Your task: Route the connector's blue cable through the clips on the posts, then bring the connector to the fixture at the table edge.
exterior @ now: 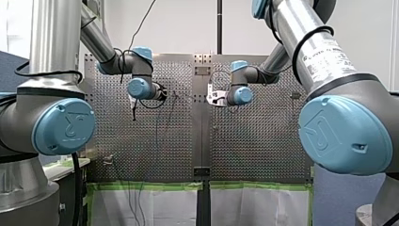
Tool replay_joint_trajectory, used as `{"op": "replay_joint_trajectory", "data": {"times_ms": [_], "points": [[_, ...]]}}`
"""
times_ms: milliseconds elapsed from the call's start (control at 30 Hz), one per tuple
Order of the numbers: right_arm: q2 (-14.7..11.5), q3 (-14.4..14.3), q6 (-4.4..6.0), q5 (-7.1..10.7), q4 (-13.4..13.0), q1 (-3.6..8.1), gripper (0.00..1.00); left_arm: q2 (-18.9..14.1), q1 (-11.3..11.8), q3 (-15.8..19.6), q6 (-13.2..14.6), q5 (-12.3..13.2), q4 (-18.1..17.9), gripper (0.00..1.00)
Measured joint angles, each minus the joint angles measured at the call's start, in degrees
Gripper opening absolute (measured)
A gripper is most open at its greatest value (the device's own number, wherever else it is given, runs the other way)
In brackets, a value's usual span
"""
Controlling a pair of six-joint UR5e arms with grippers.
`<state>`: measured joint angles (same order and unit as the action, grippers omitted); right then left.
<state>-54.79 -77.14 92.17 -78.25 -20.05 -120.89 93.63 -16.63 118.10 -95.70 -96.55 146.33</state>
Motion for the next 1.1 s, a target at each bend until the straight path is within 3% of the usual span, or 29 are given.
{"op": "replay_joint_trajectory", "data": {"times_ms": [300, 467, 600, 767, 1100], "points": [[0.0, 0.0, -0.13, 0.03, 0.1, 0.00, 0.00, 0.0, -0.1, 0.1, -2.5, 0.1, 0.1, 1.00], [0.0, 0.0, -0.13, 0.04, 0.1, 0.06, 0.00, 0.0, -0.2, 0.2, -5.2, 1.9, -0.2, 1.00], [0.0, 0.0, -0.13, 0.07, 0.0, 0.24, 0.00, 0.1, -1.0, 0.0, -5.6, 2.8, -1.6, 1.00], [0.0, 0.0, -0.09, 0.04, -0.3, 0.49, 0.00, 1.1, -3.2, -1.4, -4.9, 1.1, -3.1, 1.00], [0.1, 0.0, -0.13, 0.11, -0.3, 0.65, 0.00, 5.2, -7.5, -5.6, -2.5, -3.2, -0.6, 1.00]]}}
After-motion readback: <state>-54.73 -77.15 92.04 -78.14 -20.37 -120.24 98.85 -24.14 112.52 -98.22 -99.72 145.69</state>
